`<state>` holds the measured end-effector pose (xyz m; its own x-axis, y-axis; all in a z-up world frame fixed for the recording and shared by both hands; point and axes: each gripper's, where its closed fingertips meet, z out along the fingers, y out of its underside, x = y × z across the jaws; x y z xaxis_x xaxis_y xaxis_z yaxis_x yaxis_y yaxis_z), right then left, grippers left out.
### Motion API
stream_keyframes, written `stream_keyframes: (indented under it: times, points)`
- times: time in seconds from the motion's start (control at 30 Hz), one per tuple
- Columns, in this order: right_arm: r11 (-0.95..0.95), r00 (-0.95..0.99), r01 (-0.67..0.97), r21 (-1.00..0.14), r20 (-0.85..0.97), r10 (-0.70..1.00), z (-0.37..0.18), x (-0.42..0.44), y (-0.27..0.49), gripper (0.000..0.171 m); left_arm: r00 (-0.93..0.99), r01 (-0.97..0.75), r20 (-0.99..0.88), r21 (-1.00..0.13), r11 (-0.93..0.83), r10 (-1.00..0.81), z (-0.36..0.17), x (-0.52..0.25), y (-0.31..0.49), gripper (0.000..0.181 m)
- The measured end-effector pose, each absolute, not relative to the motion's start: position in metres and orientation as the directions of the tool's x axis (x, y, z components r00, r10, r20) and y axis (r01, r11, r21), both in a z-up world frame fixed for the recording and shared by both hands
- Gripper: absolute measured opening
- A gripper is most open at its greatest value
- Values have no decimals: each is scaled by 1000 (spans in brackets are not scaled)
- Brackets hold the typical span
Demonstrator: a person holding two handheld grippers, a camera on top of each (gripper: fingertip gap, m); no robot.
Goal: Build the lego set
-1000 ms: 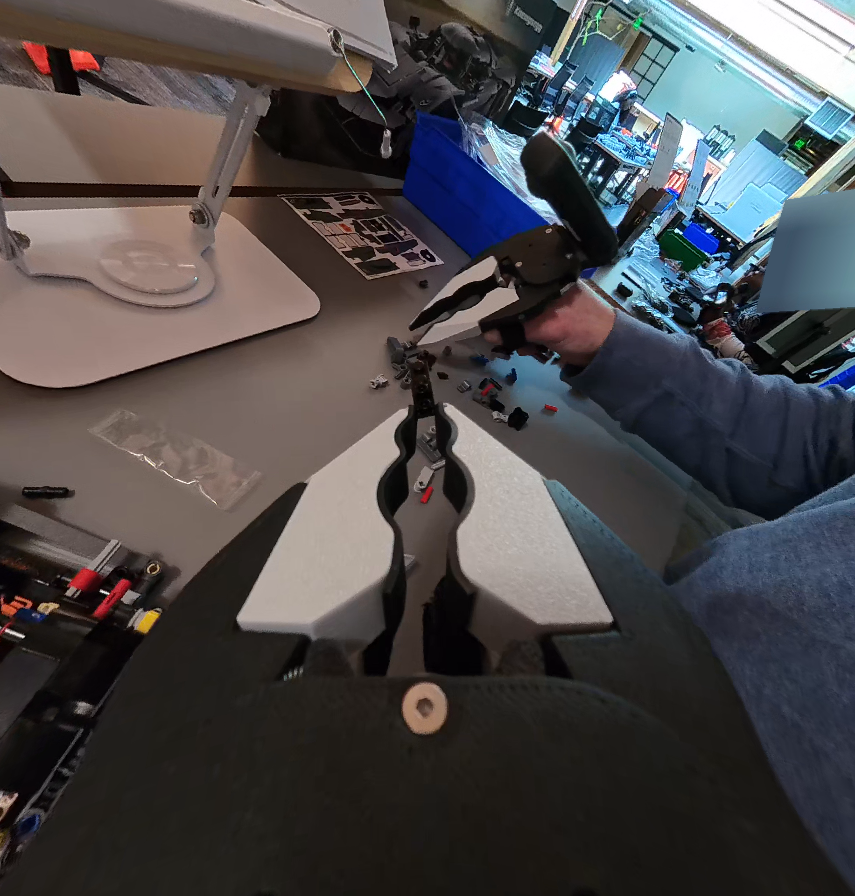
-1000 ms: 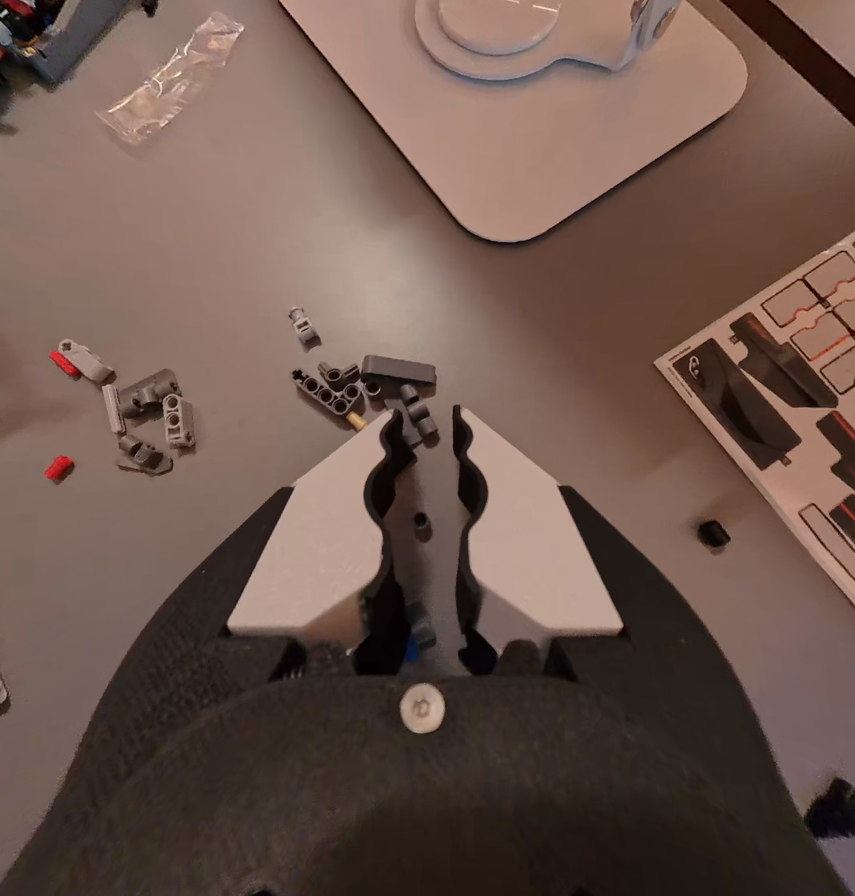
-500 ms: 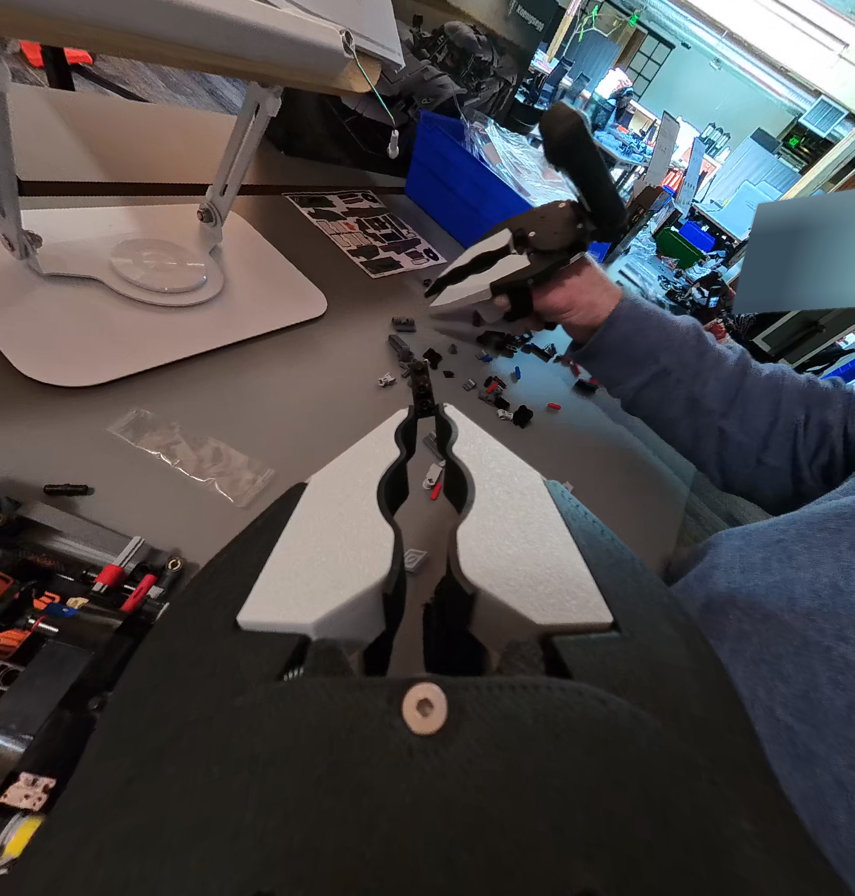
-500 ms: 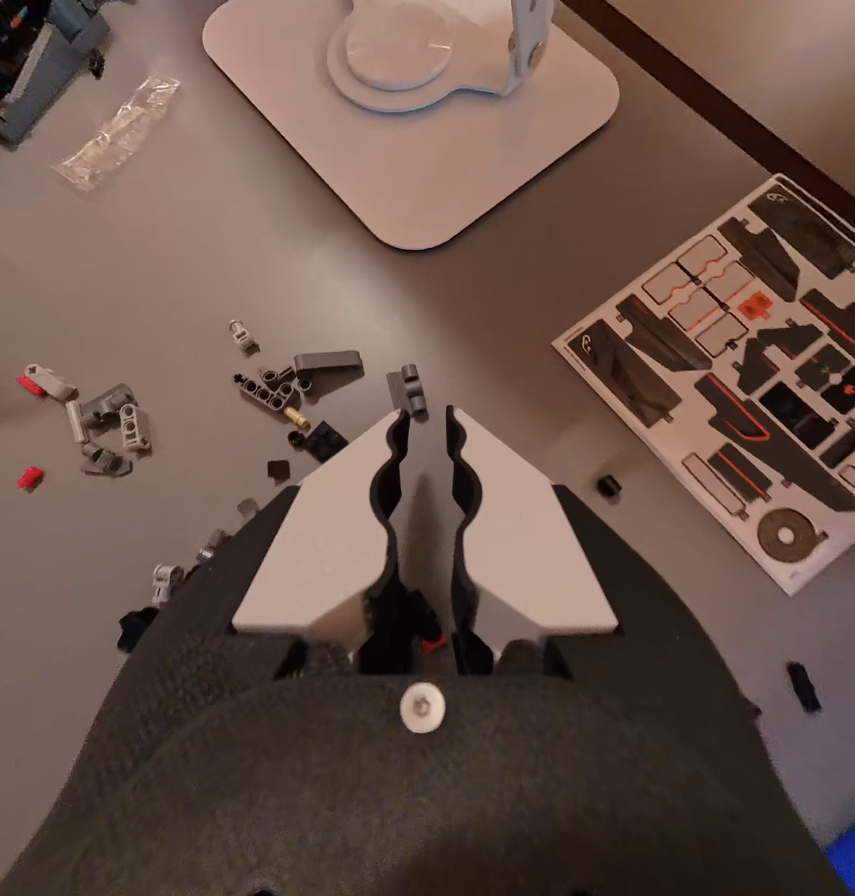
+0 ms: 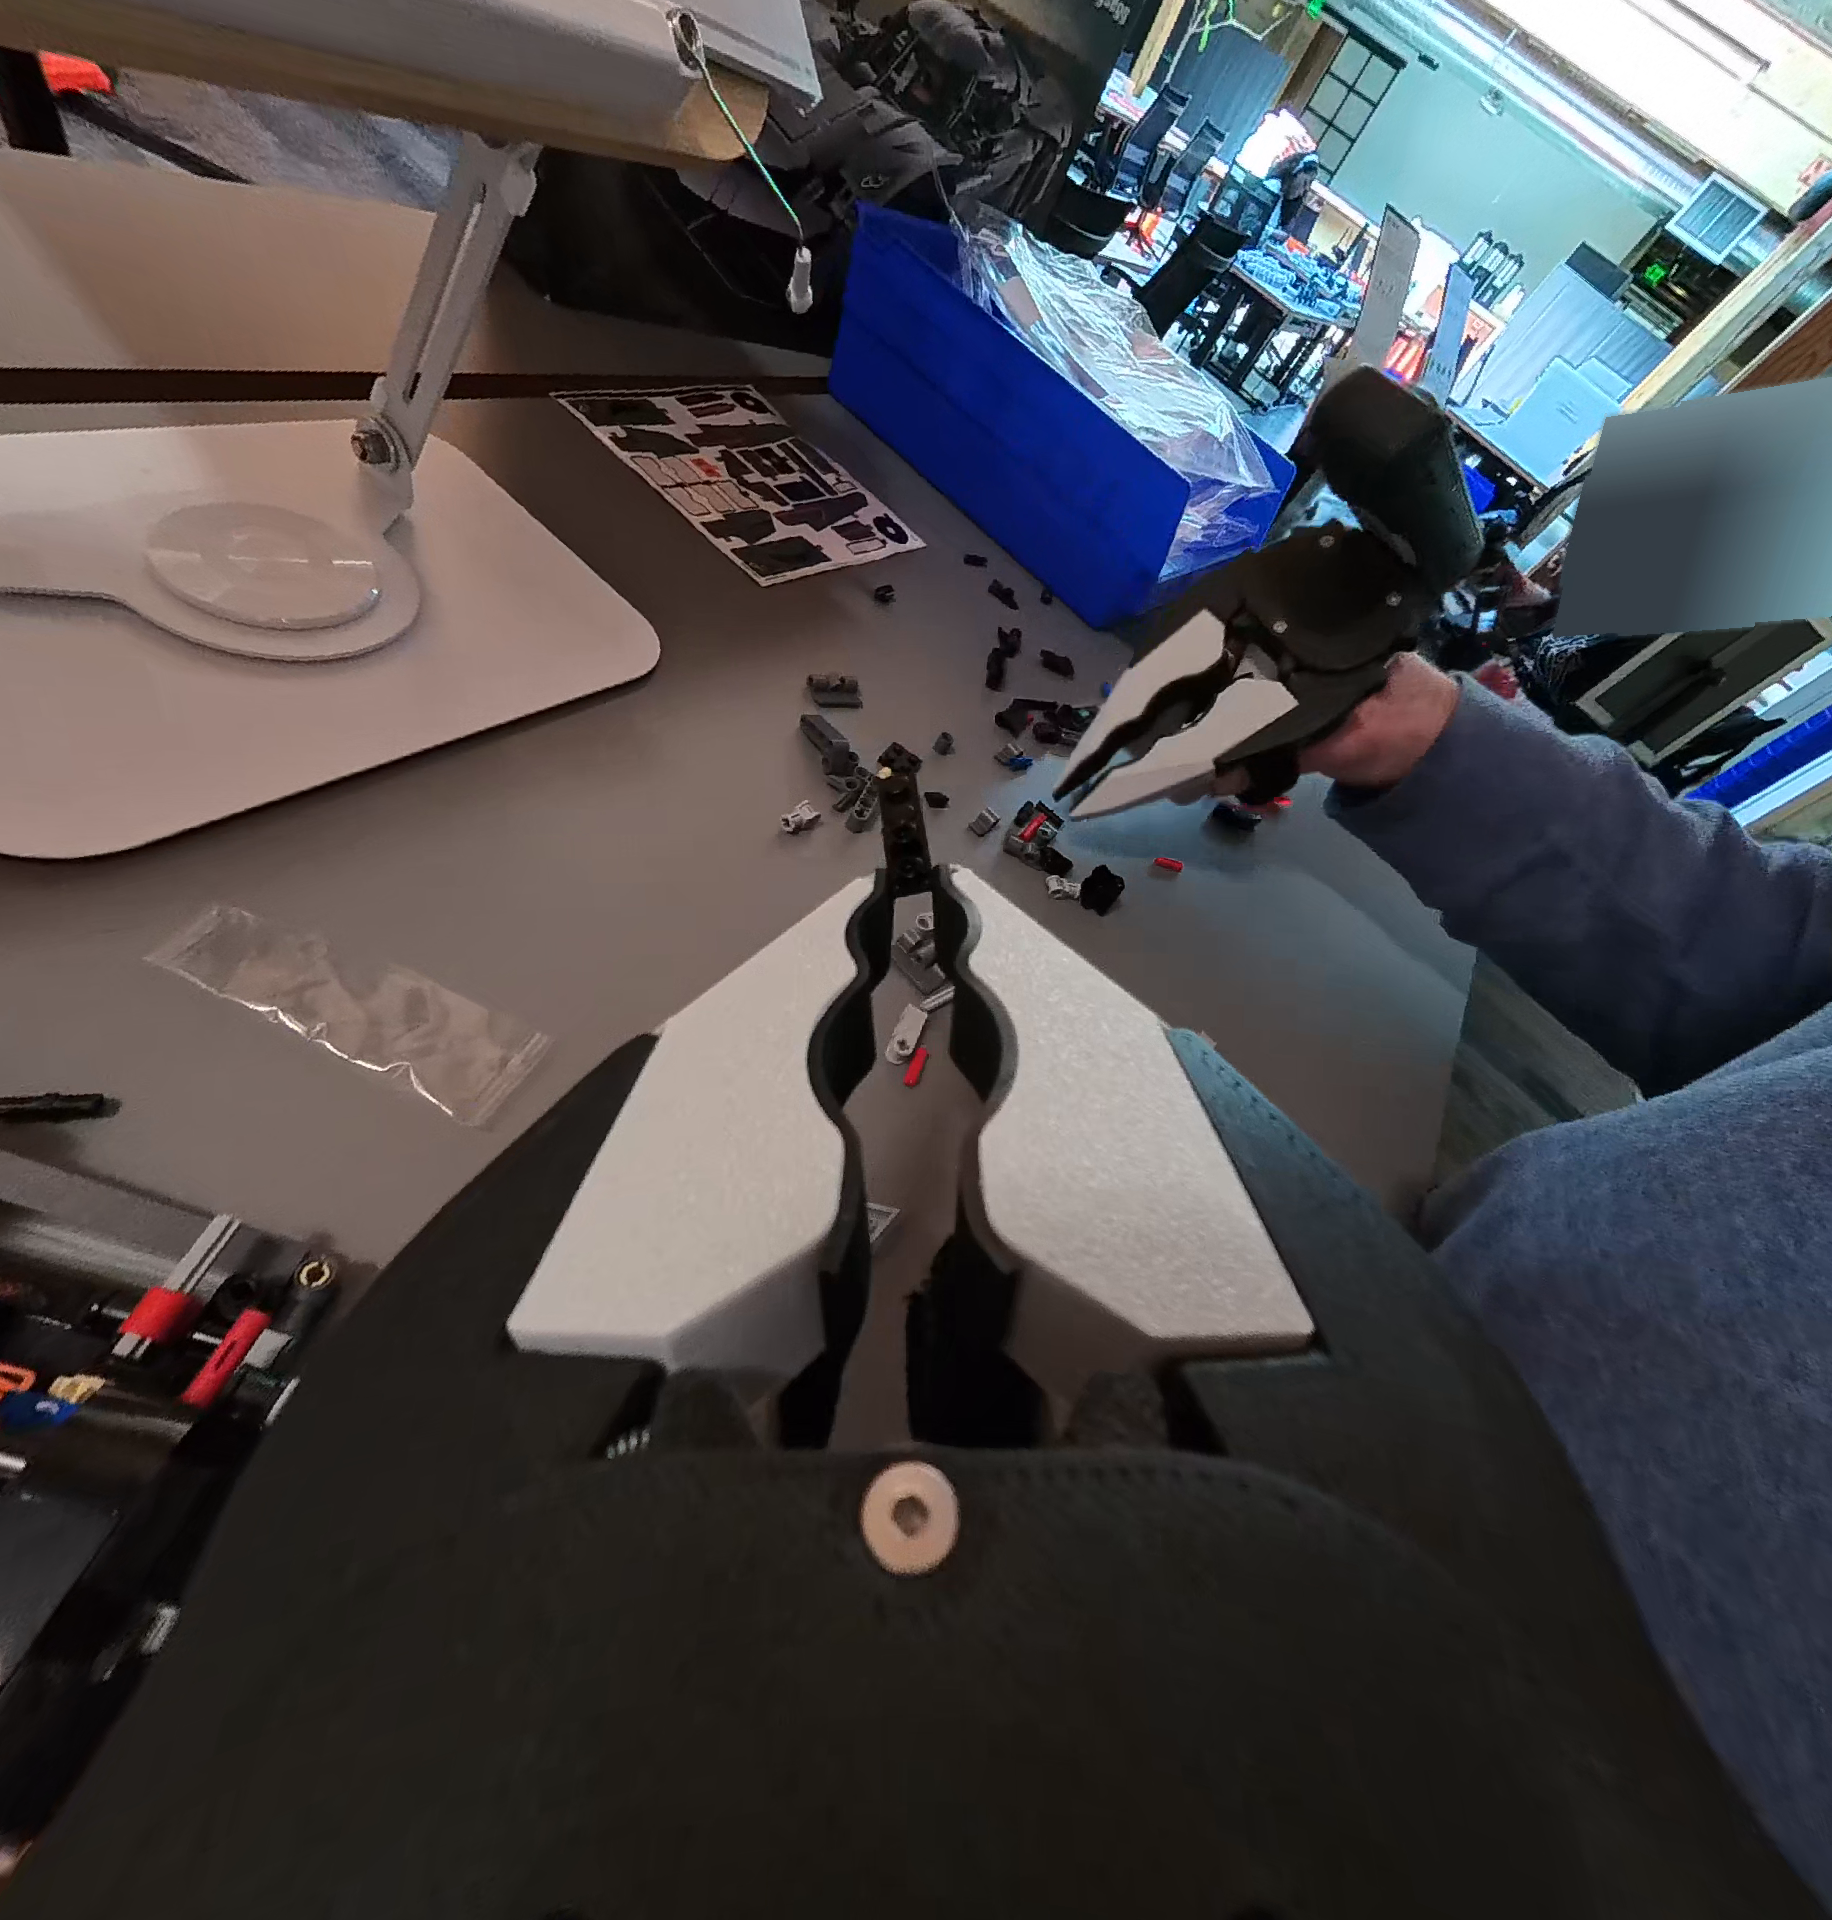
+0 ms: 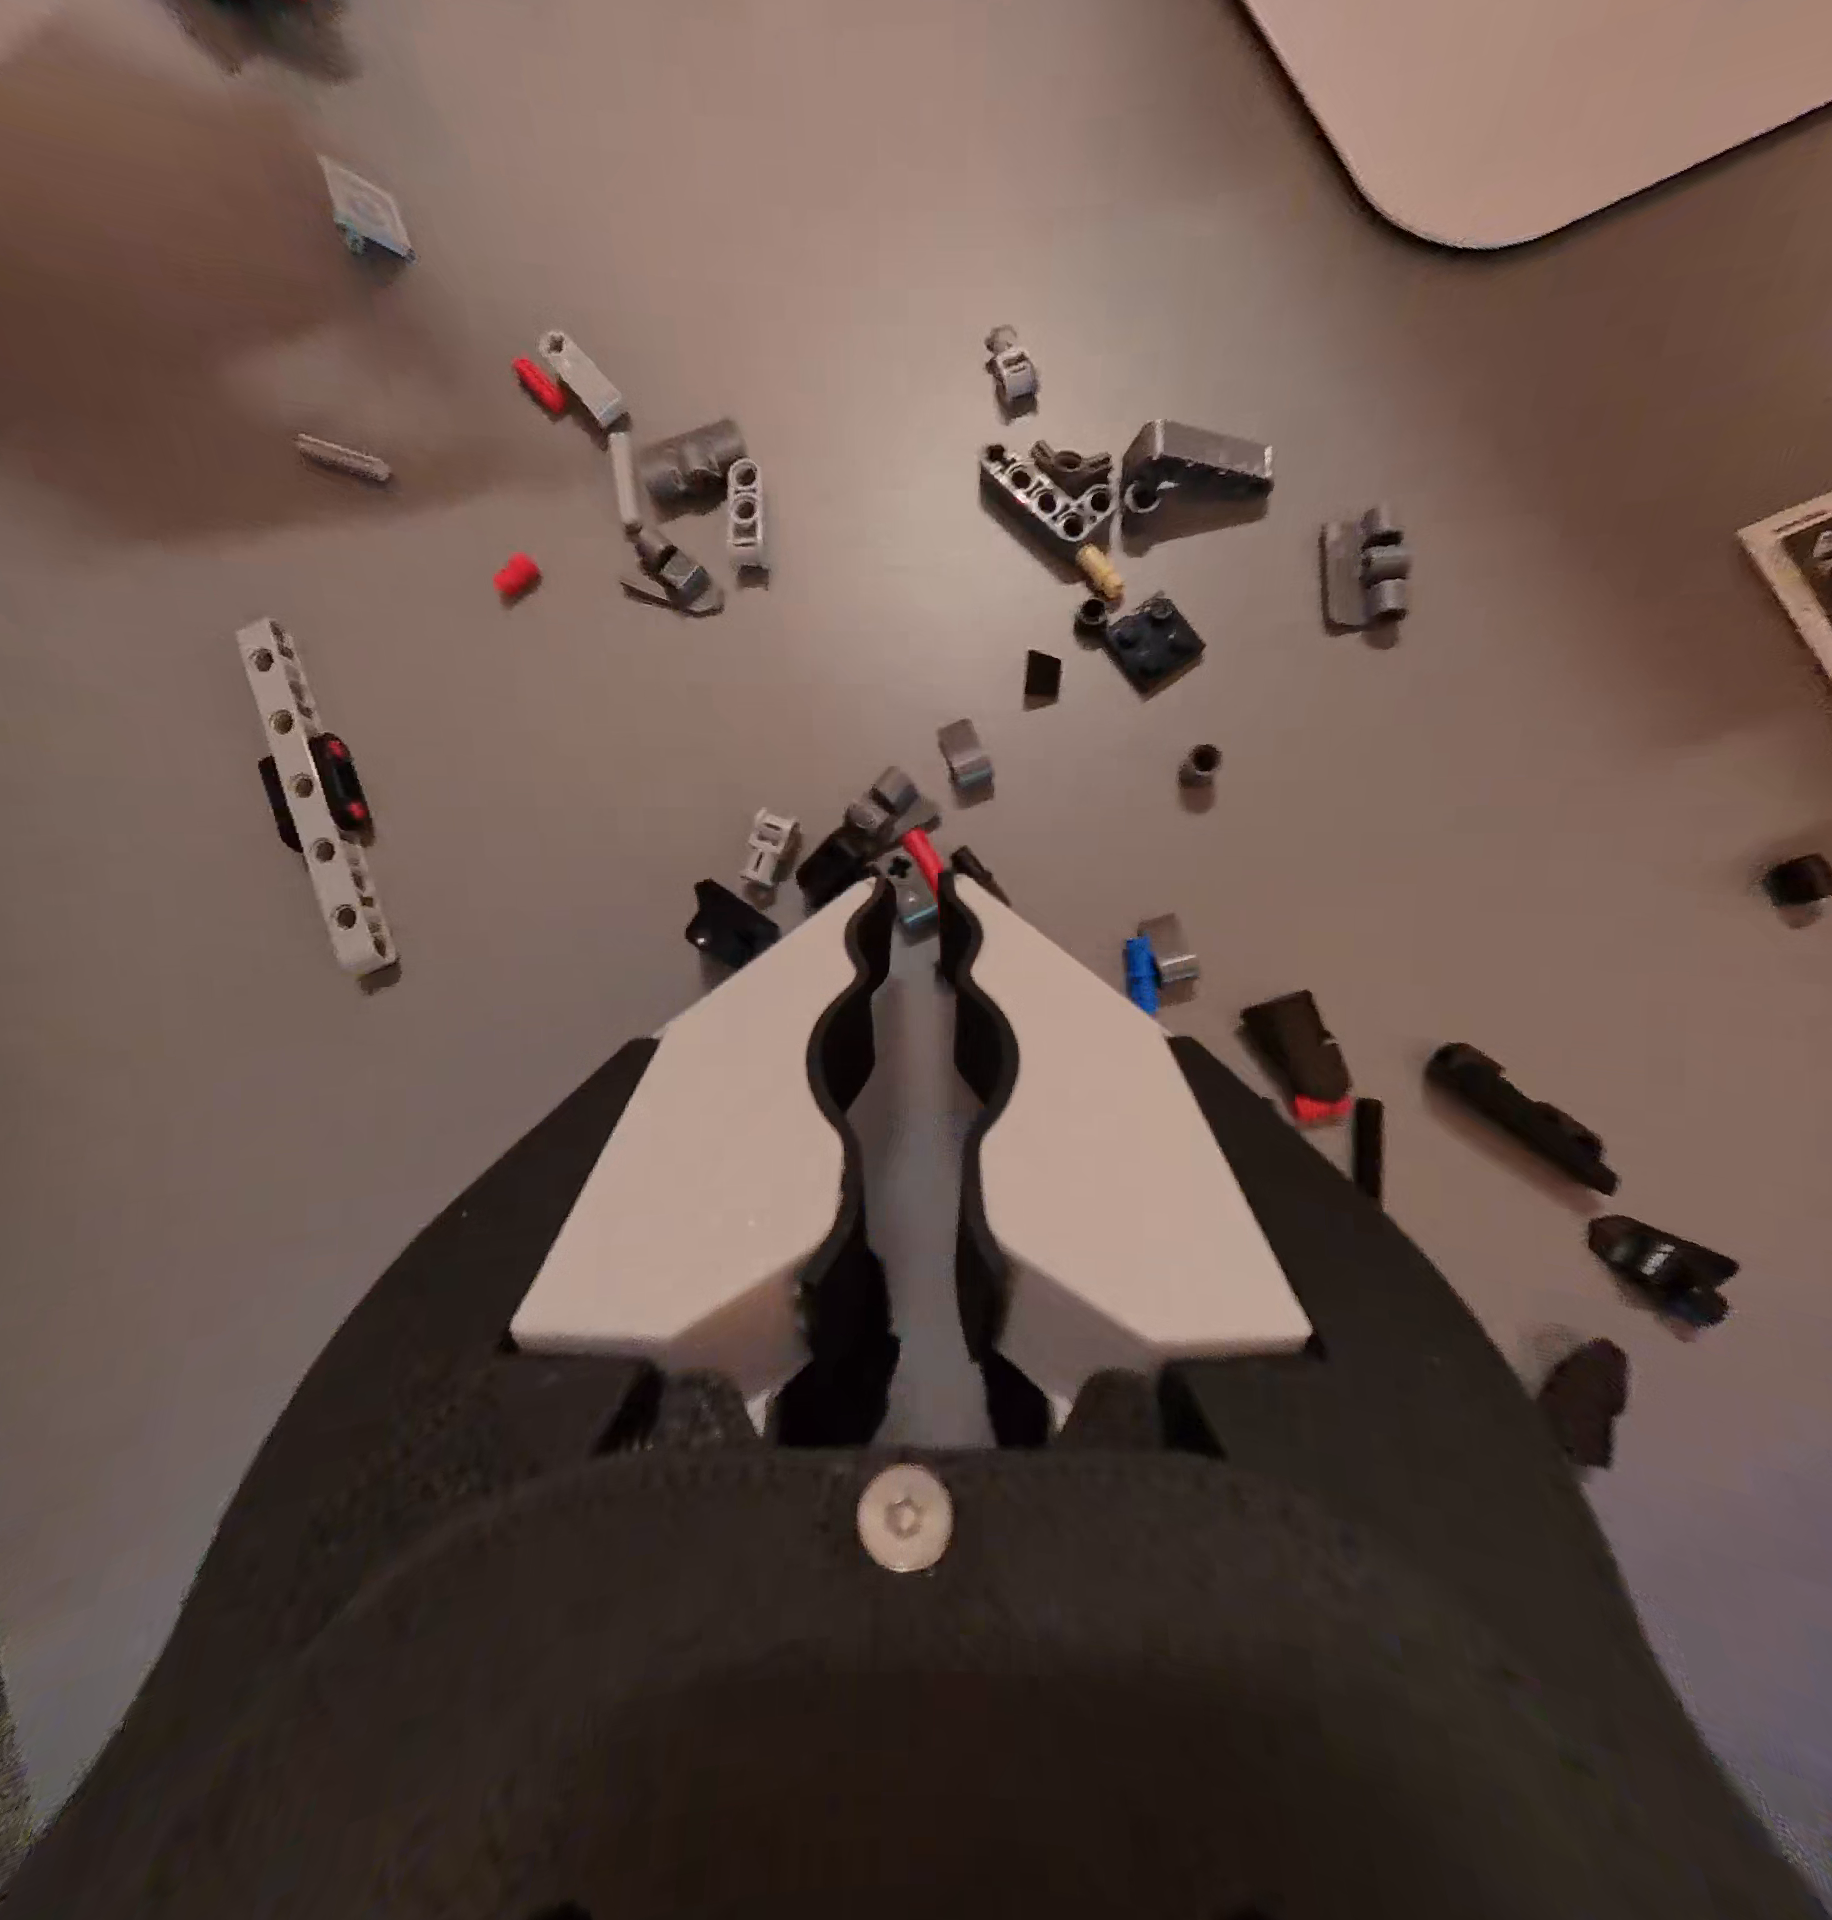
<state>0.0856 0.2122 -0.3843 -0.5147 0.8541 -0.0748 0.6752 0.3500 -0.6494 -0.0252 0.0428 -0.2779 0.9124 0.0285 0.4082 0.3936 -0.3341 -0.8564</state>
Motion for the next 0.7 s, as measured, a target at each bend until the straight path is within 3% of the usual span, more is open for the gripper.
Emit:
stream_keyframes:
  times: [0.13,0.23,0.5,0.7]
  points:
    - [375,-518,694,-614,-64,853,-391,89,209,5,913,391,407,-857,-337,23,-277,-23,46,6]
    - [275,-470,667,-693,-104,876,-370,62,201,16,914,388,406,-857,-341,19,-277,-20,47,5]
    - [73,-217,782,-619,-160,963,-387,-13,213,25,914,388,406,-864,-321,12,-274,-12,49,5]
    - [91,-298,803,-589,-265,917,-395,-35,189,26,907,412,419,-859,-304,46,-274,-13,34,6]
